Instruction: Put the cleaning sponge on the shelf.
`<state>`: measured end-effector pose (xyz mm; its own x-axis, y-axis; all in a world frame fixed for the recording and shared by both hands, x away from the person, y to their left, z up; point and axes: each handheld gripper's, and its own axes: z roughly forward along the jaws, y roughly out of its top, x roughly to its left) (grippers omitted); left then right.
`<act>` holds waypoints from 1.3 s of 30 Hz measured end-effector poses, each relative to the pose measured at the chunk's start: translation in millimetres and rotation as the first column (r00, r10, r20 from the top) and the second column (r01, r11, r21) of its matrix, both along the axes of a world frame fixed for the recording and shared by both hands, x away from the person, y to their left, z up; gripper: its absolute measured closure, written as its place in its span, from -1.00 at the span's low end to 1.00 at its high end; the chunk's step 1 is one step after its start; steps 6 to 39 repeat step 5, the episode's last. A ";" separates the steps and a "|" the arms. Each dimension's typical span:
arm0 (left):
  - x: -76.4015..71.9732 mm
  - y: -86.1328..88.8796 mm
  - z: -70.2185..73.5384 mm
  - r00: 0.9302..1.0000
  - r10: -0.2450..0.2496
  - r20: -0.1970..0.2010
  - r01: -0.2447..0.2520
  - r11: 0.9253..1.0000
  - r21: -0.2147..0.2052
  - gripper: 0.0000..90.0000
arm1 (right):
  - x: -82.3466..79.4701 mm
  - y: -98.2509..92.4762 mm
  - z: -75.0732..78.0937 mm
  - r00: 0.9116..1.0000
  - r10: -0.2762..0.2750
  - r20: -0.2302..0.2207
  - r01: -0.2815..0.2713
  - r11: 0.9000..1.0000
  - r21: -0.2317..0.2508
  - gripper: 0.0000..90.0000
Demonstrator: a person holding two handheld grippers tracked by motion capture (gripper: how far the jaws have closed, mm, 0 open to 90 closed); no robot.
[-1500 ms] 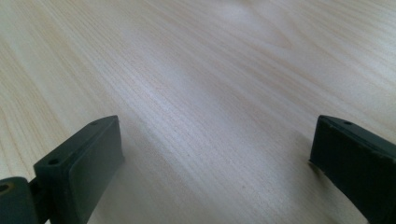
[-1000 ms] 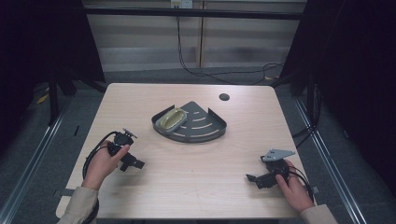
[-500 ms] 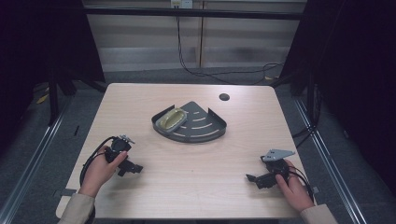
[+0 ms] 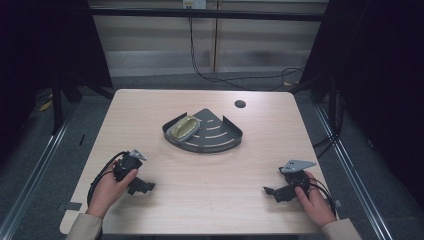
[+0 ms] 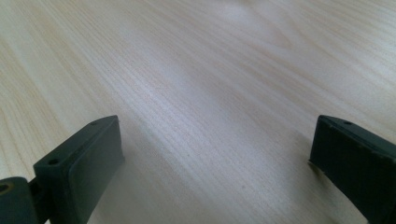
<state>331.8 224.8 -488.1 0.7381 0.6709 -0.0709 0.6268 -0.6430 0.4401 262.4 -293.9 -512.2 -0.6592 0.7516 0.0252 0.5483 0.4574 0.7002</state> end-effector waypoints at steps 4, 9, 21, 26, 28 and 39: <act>-2.1 0.4 -0.8 1.000 -0.009 0.018 0.009 1.000 0.007 -1.00 | 0.0 0.0 0.0 1.000 0.000 0.000 0.000 1.000 0.000 -0.96; -2.5 0.8 -1.2 1.000 -0.009 0.023 0.009 1.000 -0.002 -1.00 | 0.0 0.0 0.0 1.000 0.000 0.000 0.000 1.000 0.000 -0.96; -2.5 0.8 -1.2 1.000 -0.009 0.023 0.009 1.000 -0.002 -1.00 | 0.0 0.0 0.0 1.000 0.000 0.000 0.000 1.000 0.000 -0.96; -2.5 0.8 -1.2 1.000 -0.009 0.023 0.009 1.000 -0.002 -1.00 | 0.0 0.0 0.0 1.000 0.000 0.000 0.000 1.000 0.000 -0.96; -2.5 0.8 -1.2 1.000 -0.009 0.023 0.009 1.000 -0.002 -1.00 | 0.0 0.0 0.0 1.000 0.000 0.000 0.000 1.000 0.000 -0.96; -2.5 0.8 -1.2 1.000 -0.009 0.023 0.009 1.000 -0.002 -1.00 | 0.0 0.0 0.0 1.000 0.000 0.000 0.000 1.000 0.000 -0.96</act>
